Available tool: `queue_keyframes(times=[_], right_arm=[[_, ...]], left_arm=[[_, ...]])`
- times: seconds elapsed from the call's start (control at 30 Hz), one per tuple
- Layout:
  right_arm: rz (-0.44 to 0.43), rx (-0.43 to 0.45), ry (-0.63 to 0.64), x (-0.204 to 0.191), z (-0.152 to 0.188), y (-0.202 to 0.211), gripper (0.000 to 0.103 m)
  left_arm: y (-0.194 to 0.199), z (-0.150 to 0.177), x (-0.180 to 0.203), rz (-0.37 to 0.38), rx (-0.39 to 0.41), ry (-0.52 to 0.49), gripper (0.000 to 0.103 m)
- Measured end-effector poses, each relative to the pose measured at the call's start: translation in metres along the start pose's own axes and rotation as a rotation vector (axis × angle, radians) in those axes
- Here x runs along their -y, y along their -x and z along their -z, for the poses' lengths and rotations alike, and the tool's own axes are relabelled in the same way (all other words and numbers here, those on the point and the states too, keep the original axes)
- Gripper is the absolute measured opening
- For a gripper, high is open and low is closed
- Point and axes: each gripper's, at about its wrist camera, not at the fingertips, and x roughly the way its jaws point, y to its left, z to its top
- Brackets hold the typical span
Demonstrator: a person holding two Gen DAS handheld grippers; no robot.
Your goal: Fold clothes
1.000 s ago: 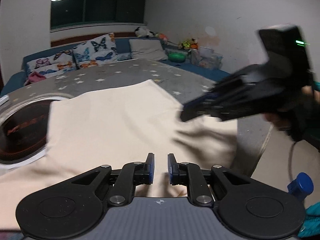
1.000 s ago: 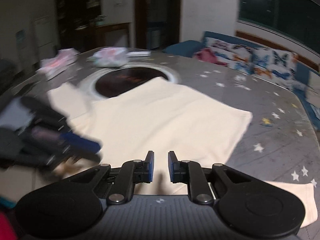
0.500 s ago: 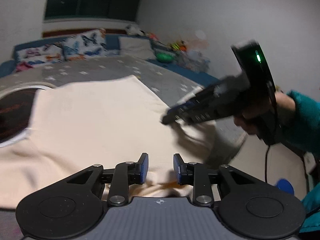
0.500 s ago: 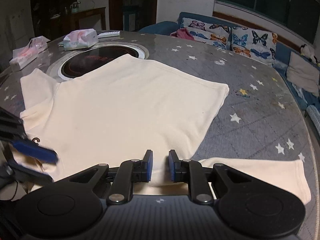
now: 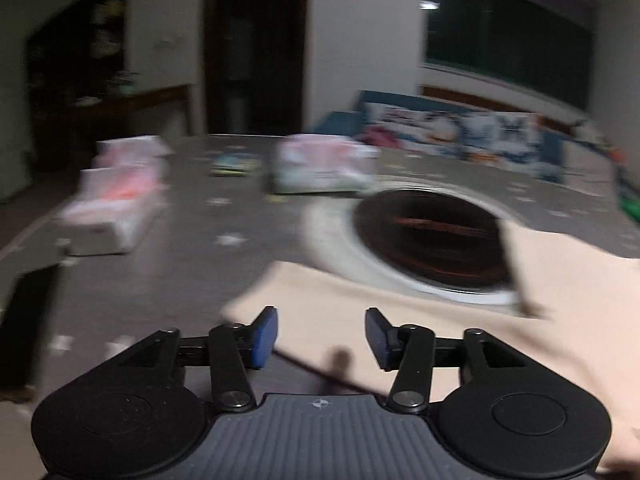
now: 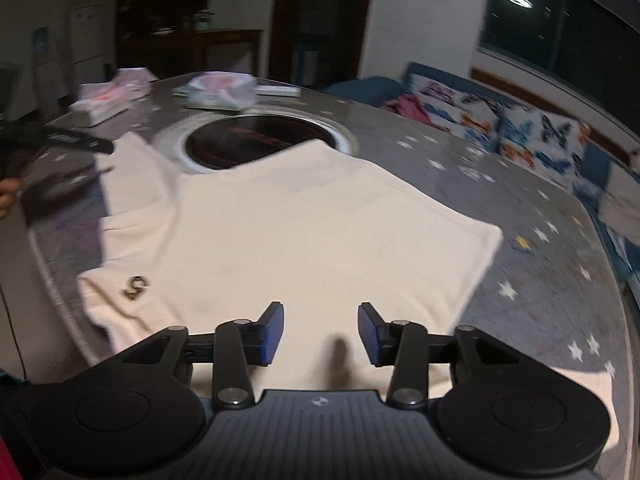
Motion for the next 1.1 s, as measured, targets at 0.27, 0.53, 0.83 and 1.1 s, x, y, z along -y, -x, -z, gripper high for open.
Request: queue_keyframes(times=[0.27, 0.53, 0.83, 1.1], right_arm=[[-0.058, 0.001, 0.039, -0.022, -0.001, 0.002, 0.044], [-0.098, 0.021, 0.043, -0.035, -0.009, -0.009, 0.044], [-0.182, 0.01, 0.154, -0.076, -0.011, -0.026, 0.044], [-0.24, 0.059, 0.129, -0.078, -0.02, -0.018, 0.043]], left_arm=[[-0.029, 0.002, -0.016, -0.058, -0.022, -0.006, 0.034], [-0.046, -0.008, -0.021, -0.112, 0.007, -0.058, 0.009], [-0.057, -0.015, -0.022, -0.132, 0.0, -0.081, 0.009], [-0.047, -0.018, -0.022, -0.149, 0.014, -0.078, 0.018]])
